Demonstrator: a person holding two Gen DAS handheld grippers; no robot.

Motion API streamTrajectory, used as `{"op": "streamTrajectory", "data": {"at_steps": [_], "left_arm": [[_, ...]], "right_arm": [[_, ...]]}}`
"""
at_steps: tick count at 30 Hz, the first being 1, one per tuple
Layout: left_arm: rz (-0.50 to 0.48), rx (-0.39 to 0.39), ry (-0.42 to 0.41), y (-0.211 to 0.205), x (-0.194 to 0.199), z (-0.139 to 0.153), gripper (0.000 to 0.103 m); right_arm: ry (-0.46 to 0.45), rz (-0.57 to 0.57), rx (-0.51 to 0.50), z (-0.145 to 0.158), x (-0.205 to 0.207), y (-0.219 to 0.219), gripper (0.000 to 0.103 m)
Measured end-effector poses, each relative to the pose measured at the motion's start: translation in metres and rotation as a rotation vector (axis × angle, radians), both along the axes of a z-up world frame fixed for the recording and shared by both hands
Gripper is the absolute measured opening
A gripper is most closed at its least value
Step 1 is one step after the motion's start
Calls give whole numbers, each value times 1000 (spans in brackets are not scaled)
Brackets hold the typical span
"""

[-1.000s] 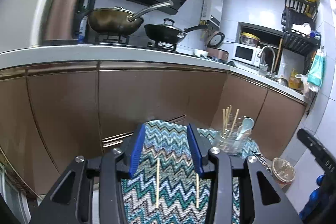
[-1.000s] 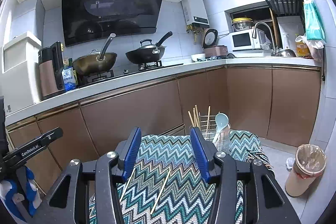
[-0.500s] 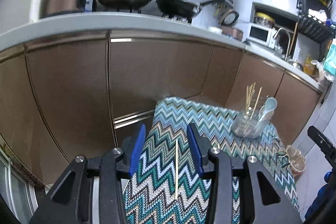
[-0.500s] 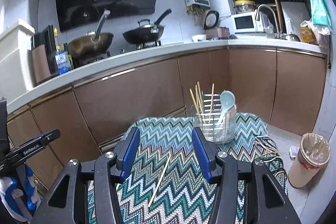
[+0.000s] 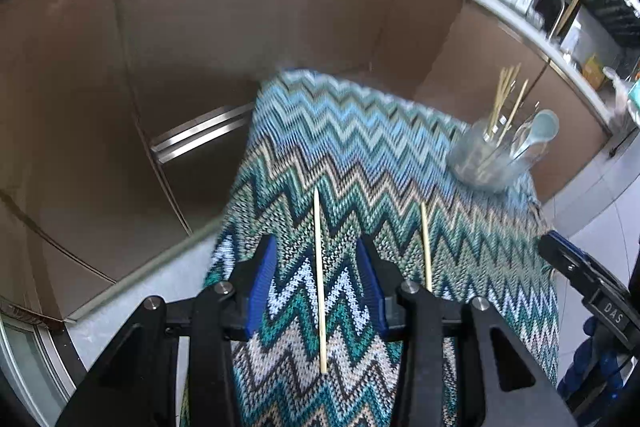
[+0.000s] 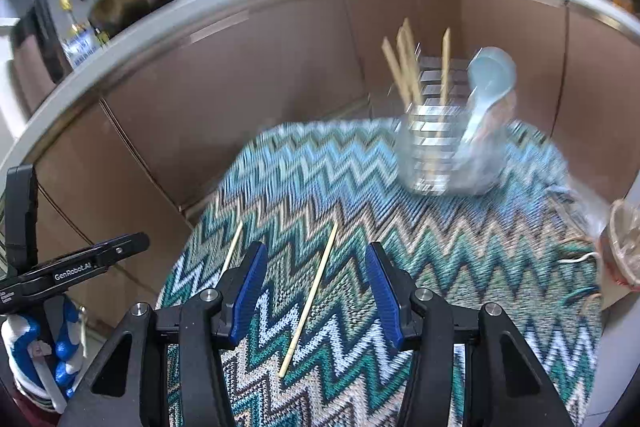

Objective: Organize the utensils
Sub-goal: 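Grasp a chopstick with left tool while right tool grasps the last chopstick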

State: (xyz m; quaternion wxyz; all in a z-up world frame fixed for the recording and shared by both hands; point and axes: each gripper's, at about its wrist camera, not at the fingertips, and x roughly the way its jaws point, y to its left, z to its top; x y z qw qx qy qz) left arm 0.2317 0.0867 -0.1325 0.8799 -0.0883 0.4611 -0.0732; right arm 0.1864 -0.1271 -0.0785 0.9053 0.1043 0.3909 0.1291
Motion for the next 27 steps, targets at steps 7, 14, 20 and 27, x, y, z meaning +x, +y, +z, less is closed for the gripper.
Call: {"op": "streamTrajectory", "data": {"at_steps": [7, 14, 20, 27], "left_arm": [[-72, -17, 165, -12, 53, -46, 37], [-99, 11, 256, -22, 90, -74, 28], [-112, 38, 302, -30, 104, -87, 17], [-124, 72, 335, -40, 109, -98, 14]], "right_arm": [[223, 73, 51, -54, 68, 14, 43], [344, 84, 23, -89, 115, 21, 29], [393, 106, -14, -105, 134, 31, 15], [430, 112, -46, -120, 144, 41, 12]]}}
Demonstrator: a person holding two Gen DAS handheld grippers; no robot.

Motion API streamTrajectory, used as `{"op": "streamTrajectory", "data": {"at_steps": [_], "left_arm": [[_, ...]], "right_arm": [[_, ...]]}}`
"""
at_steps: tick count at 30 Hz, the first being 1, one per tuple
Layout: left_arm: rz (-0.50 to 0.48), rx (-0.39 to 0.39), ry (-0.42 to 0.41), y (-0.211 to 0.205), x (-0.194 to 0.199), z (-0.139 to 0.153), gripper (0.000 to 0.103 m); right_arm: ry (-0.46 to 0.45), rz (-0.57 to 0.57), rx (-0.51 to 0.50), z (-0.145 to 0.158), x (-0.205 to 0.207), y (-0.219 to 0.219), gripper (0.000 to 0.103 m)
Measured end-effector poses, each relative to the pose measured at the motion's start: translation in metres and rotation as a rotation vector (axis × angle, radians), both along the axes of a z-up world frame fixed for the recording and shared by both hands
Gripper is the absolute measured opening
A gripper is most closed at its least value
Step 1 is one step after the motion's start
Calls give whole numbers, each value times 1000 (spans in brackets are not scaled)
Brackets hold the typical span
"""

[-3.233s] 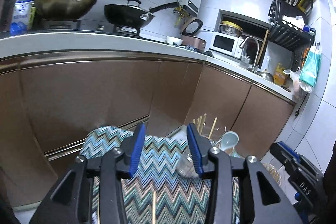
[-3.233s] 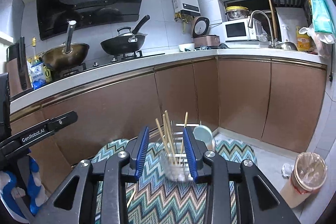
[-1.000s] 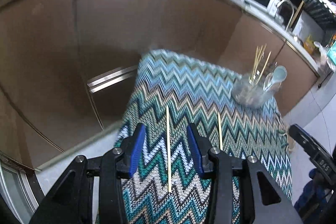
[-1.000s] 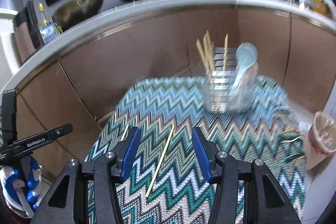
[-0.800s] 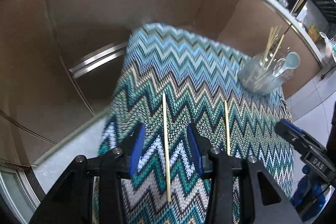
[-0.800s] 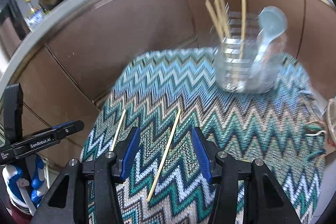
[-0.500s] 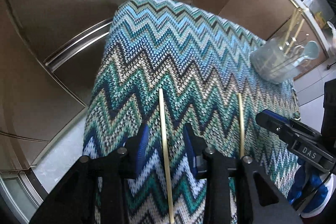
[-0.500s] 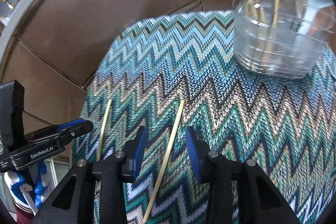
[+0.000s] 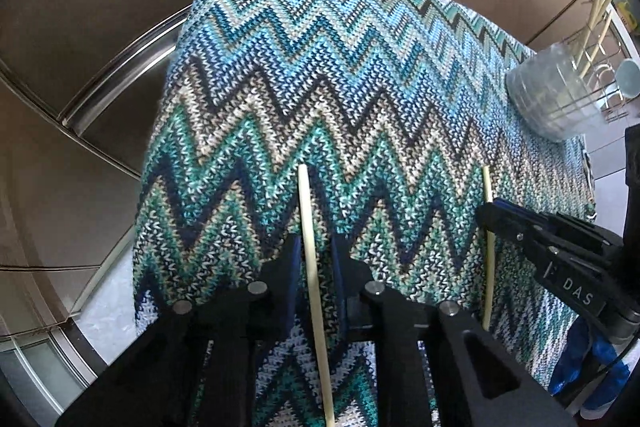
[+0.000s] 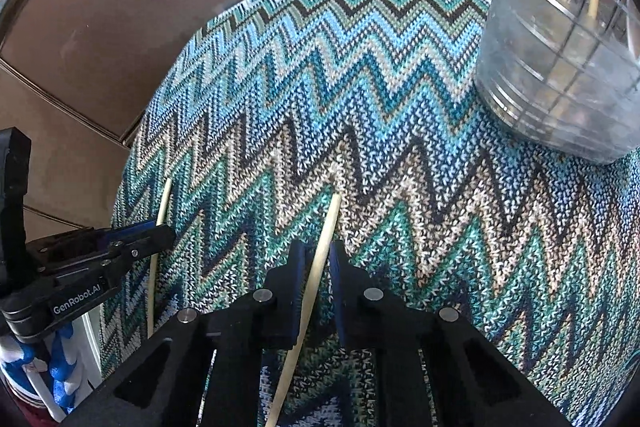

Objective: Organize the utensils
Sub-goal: 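Grasp a chopstick with left tool while right tool grasps the last chopstick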

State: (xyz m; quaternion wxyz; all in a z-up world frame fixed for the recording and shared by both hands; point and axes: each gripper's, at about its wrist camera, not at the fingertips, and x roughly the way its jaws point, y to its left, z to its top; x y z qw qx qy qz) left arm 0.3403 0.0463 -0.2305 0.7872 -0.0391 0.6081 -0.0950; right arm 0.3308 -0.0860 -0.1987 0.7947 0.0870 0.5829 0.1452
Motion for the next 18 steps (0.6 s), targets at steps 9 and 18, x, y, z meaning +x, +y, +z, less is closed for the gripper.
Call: {"op": "streamTrajectory", "data": {"at_steps": [9, 18], "left_arm": [[27, 1, 4, -2, 2, -2, 7], [65, -43, -85, 12, -20, 19, 5]], "right_arm": [[8, -23, 15, -1, -1, -1, 9], [-81, -42, 42, 23, -32, -14, 7]]}}
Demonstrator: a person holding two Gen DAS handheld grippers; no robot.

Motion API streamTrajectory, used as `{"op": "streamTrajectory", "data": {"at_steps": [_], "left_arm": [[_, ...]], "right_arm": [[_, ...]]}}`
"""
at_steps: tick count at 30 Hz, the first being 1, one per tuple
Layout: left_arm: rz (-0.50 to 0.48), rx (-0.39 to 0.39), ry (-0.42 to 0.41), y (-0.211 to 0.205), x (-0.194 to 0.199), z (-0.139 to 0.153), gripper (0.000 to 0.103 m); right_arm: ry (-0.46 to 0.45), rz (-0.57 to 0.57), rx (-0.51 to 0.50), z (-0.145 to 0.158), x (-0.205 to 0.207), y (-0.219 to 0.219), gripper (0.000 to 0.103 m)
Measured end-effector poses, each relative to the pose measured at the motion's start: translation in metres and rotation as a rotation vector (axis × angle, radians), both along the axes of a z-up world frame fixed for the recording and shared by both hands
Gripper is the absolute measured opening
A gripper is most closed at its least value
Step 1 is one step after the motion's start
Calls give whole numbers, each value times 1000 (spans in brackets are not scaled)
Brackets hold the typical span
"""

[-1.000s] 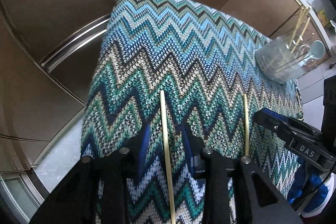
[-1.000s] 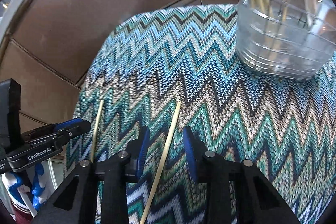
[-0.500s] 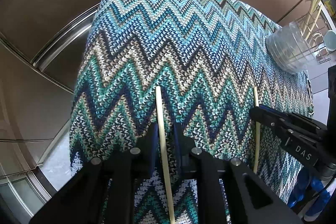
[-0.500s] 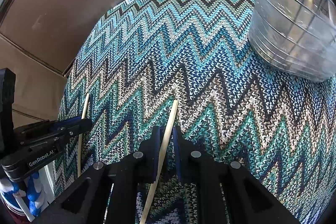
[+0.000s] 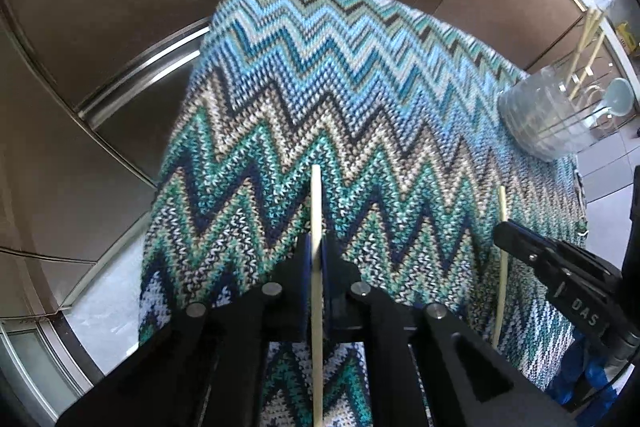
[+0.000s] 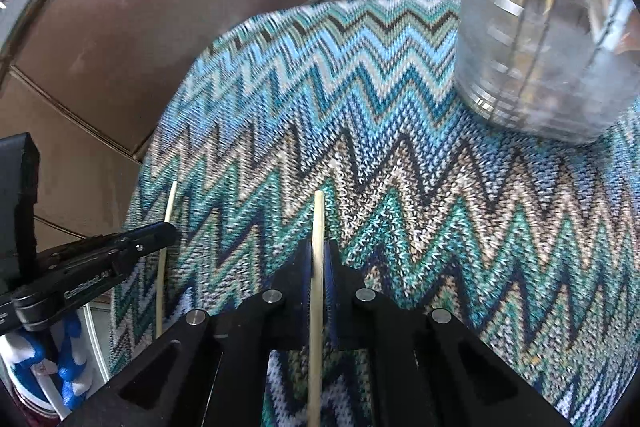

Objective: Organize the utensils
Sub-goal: 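Grasp a chopstick with left tool while right tool grasps the last chopstick, then carry both chopsticks to the wire holder and open both tools to release them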

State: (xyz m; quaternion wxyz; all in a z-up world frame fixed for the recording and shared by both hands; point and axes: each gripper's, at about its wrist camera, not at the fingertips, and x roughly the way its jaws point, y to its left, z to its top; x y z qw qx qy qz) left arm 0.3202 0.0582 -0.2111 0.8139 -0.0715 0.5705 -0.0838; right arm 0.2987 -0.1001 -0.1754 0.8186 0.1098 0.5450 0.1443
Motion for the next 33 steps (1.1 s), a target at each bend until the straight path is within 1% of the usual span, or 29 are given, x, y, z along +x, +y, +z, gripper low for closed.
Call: {"op": "streamTrajectory", "data": {"at_steps": [6, 10, 20, 25, 30, 33], "left_arm": [[18, -24, -96, 8, -25, 31, 5], [21, -27, -154, 9, -43, 51, 5], [10, -80, -269, 13, -96, 101, 5], [-2, -86, -322, 8, -117, 122, 5], [-17, -89, -361, -3, -127, 133, 5], [-35, -89, -380, -16, -129, 139, 5]], "right_arm": [[-111, -1, 8, 40, -30, -5, 7], [-172, -8, 12, 59, -50, -6, 7], [-318, -29, 28, 106, -111, -8, 7], [-376, -37, 32, 122, -132, -13, 6], [-413, -67, 57, 128, -141, -33, 6], [-460, -78, 55, 136, -148, -44, 6]]}}
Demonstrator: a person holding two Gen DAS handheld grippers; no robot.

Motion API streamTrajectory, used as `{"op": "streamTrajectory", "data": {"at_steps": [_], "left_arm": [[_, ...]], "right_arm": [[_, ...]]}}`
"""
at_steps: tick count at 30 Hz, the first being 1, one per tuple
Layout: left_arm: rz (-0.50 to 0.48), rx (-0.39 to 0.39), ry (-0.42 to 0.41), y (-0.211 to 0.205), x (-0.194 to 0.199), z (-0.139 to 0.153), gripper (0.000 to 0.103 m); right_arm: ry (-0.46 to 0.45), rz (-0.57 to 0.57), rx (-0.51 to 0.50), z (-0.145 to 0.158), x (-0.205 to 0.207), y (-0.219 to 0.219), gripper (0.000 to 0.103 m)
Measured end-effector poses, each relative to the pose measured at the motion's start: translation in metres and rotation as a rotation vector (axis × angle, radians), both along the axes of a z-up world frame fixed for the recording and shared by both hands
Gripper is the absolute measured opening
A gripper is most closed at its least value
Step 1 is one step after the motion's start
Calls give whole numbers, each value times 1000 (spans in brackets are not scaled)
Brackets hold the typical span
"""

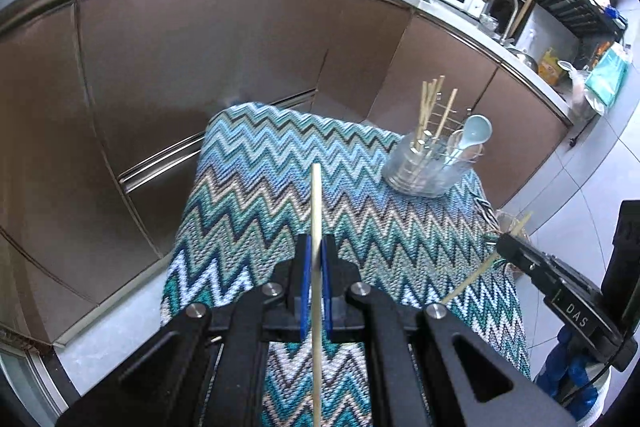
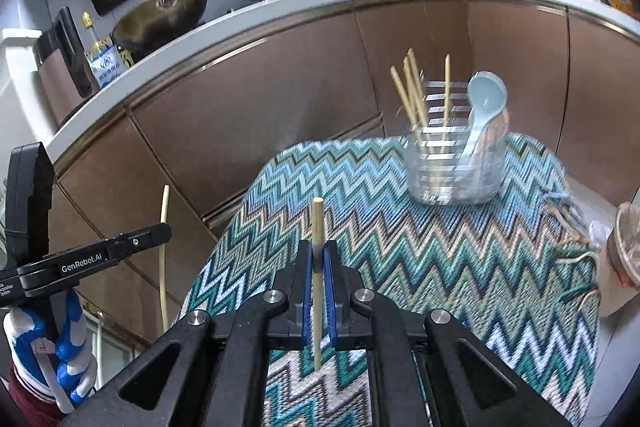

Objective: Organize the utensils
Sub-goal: 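Carry both chopsticks to the wire holder and open both tools to release them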

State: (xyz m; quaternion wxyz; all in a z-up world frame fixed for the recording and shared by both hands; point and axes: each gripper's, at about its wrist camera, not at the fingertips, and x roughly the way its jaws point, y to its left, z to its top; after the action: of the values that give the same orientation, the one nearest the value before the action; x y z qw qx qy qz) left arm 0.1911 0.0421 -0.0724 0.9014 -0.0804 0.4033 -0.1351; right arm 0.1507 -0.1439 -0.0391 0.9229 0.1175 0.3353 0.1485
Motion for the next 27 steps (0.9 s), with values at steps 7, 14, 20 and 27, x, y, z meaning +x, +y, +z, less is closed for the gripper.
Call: {"op": "streamTrajectory", "data": {"at_steps": [7, 14, 20, 27], "left_arm": [[-55, -16, -94, -38, 12, 24, 5], [-105, -85, -192, -75, 51, 59, 5], [-104, -165, -326, -108, 97, 96, 5], [-53, -231, -418, -145, 156, 97, 5]], "right_arm": [[-98, -10, 2, 25, 5, -25, 6], [-186, -21, 26, 59, 28, -54, 6], [-302, -51, 6, 100, 60, -73, 6], [-354, -106, -90, 103, 109, -80, 6]]}}
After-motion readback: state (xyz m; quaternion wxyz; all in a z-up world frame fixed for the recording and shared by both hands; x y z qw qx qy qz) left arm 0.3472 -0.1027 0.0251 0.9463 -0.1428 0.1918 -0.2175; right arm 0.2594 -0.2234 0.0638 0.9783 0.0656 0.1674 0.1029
